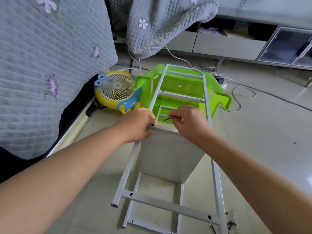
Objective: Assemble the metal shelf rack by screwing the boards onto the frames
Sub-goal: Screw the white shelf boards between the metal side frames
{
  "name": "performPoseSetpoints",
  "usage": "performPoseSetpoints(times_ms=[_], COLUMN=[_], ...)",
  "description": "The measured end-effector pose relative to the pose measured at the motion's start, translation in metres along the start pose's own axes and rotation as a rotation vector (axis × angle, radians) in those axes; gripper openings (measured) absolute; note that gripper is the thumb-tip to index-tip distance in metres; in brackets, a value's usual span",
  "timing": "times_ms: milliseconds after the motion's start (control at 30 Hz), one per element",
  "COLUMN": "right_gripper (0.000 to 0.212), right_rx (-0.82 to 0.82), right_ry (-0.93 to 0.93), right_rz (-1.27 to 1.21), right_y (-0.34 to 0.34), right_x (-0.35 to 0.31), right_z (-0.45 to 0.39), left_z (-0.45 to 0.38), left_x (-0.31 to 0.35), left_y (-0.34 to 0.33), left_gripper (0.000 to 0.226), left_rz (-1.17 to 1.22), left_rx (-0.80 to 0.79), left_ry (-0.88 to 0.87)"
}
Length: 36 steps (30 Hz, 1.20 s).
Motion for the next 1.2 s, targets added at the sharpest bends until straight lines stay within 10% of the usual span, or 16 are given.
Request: performPoseSetpoints(times_ms=[500,800,1200], right_gripper=[0.018,0.017,0.019], right_rx=[-0.117,-0.06,-0.208], right_ry=[-0.1,-0.028,0.133], right_rz=[-0.062,-0.044,0.153], right_y=[-0.004,-0.014,-0.023], right_x=[-0.01,-0.019,-0.025], right_z=[-0.014,-0.02,-0.024], left_z=[-0.019,0.005,0.004], left_x=[-0.008,-0.026,-0.031], left_y=[-0.004,-0.015,-0.024], left_gripper=[0.009,0.051,0.05], left_rz=[0.1,0.233,0.273], left_rx=[-0.038,-0.041,-0.105], left_ry=[0.052,-0.067,-0.104])
Point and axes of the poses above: each hand's wrist, its own z-axis away from the middle knuckle, its own y-axis out of the back of the hand, x = y × z, the point moved 2 cm from there along -z, towards the middle knuckle, and after that the axes turned 15 degrees about -x, right-handed, at the moved point
